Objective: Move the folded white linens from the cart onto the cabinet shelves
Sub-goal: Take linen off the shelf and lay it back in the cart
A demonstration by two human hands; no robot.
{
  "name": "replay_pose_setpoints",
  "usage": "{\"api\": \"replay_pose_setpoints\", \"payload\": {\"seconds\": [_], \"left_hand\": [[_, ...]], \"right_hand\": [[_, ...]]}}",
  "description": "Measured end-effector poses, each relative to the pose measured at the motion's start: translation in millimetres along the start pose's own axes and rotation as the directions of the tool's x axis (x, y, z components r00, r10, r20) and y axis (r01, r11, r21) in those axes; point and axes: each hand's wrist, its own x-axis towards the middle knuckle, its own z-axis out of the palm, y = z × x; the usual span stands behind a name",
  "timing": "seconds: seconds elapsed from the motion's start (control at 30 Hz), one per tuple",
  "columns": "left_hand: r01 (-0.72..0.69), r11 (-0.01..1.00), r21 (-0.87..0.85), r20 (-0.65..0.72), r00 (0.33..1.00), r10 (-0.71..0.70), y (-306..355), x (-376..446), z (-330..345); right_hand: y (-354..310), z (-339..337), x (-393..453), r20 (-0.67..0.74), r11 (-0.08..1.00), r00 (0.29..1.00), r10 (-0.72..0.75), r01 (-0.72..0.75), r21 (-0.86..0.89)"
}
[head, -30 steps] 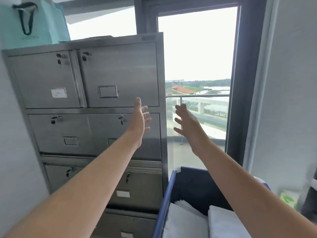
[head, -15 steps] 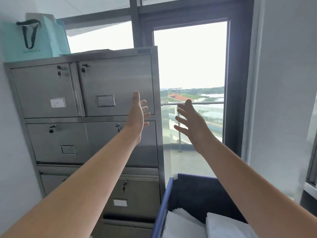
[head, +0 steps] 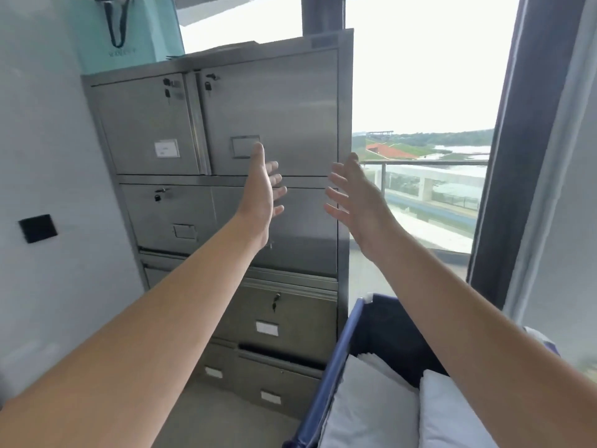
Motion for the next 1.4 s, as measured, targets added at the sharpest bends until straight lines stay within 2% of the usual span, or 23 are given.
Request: {"api": "replay_pose_setpoints", "payload": {"seconds": [0.3, 0.53, 0.67, 0.77, 0.87, 0.93, 1.03, 1.4], "left_hand": [[0.069, 0.997, -0.032, -0.311, 0.947, -0.075, -2, -48, -76], [0.094, 0.995, -0.040, -0.543, 0.833, -0.101, -11, -123, -121], [0.059, 0.997, 0.040, -0.698, 0.716, -0.015, 14, -179, -156], [0.034, 0.994, 0.101, -0.761, 0.647, 0.055, 46, -220, -178], [-0.006, 0.988, 0.156, -0.801, 0.584, 0.130, 85, -264, -200], [-0.032, 0.976, 0.215, -0.834, 0.514, 0.201, 113, -300, -221], [-0.011, 0.949, 0.315, -0.859, 0.423, 0.290, 146, -345, -245], [0.080, 0.904, 0.419, -0.908, 0.043, 0.417, 231, -537, -329]], "right_hand": [[32, 60, -20, 0.254, 0.996, 0.963, 0.092, -0.087, -0.032], [54, 97, -62, 0.461, 0.981, 0.869, 0.180, -0.192, -0.023], [46, 139, -99, 0.590, 0.976, 0.792, 0.157, -0.216, 0.031], [29, 179, -133, 0.681, 0.969, 0.724, 0.108, -0.230, 0.091], [3, 225, -174, 0.772, 0.958, 0.634, 0.042, -0.245, 0.149], [-18, 259, -209, 0.826, 0.947, 0.563, 0.001, -0.267, 0.180], [-43, 296, -251, 0.872, 0.932, 0.489, -0.034, -0.299, 0.204], [-97, 413, -450, 0.972, 0.893, 0.132, -0.195, -0.386, 0.232]]}}
